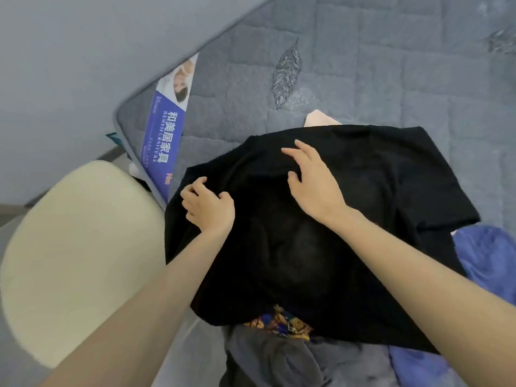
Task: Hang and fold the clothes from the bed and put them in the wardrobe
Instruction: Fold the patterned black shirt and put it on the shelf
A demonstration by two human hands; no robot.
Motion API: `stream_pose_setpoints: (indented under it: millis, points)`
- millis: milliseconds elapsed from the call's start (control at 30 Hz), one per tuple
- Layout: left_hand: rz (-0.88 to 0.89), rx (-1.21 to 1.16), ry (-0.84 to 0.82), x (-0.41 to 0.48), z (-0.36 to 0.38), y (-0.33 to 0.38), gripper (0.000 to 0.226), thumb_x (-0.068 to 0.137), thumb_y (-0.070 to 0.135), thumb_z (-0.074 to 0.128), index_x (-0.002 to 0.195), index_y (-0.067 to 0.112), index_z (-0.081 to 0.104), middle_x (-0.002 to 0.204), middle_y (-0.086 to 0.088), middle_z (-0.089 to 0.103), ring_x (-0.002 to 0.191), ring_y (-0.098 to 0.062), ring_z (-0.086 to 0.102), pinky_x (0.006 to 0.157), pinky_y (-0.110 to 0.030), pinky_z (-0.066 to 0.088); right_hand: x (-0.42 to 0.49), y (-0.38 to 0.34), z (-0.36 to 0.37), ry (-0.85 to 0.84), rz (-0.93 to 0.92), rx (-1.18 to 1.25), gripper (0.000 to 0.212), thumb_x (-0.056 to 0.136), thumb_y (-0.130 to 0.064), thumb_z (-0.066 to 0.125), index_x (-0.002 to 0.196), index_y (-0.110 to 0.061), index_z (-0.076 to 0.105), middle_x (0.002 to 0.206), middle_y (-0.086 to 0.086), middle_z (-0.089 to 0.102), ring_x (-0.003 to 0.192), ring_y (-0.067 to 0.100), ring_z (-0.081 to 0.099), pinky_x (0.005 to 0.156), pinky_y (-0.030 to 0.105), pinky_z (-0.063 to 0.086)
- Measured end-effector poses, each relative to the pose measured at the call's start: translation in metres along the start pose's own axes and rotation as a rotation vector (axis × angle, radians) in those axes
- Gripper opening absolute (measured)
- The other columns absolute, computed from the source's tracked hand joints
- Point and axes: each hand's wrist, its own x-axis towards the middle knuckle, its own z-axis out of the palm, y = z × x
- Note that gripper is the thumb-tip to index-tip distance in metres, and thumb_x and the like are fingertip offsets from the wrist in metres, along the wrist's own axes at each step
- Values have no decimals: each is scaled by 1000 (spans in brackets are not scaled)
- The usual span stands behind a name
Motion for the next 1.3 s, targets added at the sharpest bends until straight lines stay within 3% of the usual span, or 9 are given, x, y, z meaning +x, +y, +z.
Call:
stream_pose_setpoints:
  millis: [133,267,367,533,633,767,900,1100,1300]
  points:
    - [-116,-6,15,43,0,-14,53,97,24,48,145,18,27,153,-7,18,139,-26,20,113,-43,11,59,-9,20,-84,26,-77,47,99,-14,43,146,-17,37,158,-1,22,133,19,42,108,31,33]
    - [-142,47,-16,62,-2,-28,59,95,28,50,146,16,23,150,-9,25,137,-30,20,111,-44,16,93,-8,35,-97,142,-180,46,100,-19,40,145,-16,34,152,7,32,130,30,44,103,37,36]
    - [-134,148,-72,70,-5,-45,52,95,32,50,139,11,33,142,-10,37,132,-31,28,106,-43,23,107,-7,48,-124,312,-229,47,100,-32,41,144,-16,33,148,12,28,113,41,55,99,41,41]
    - [1,246,-120,62,-12,-68,32,97,33,48,115,7,47,120,-11,54,119,-31,42,96,-43,28,97,-10,53,-204,383,-455,55,89,-38,63,128,-6,43,138,20,34,116,42,50,89,42,43]
    - [105,211,-85,49,-26,-68,30,94,39,51,103,11,55,99,-7,62,106,-29,50,83,-37,24,67,-9,45,-73,280,-514,38,86,-28,65,112,-6,49,132,17,33,99,41,57,68,37,38]
    - [225,178,25,24,-55,-61,31,89,42,59,98,12,59,97,-7,60,103,-31,48,79,-37,24,17,-15,16,160,135,-430,27,87,-31,63,98,-9,53,125,6,45,87,35,53,62,34,33]
    - [338,31,100,-10,-90,-60,16,85,23,64,80,11,56,89,-9,59,95,-33,50,75,-35,27,-34,-26,-21,305,164,-324,19,84,-28,59,80,-15,47,75,0,48,65,30,40,59,35,29]
    - [401,-255,-45,-93,-139,-64,26,89,32,61,88,10,48,76,-4,61,75,-28,58,66,-39,42,-117,-41,-62,281,93,-234,24,84,-14,55,67,-22,40,82,3,52,71,26,43,64,33,28]
    - [711,68,18,-159,-214,-73,40,85,48,61,83,14,40,74,-1,49,69,-27,48,60,-39,36,-178,-62,-107,316,8,88,8,85,1,51,92,-2,49,107,17,49,90,27,47,68,24,27]
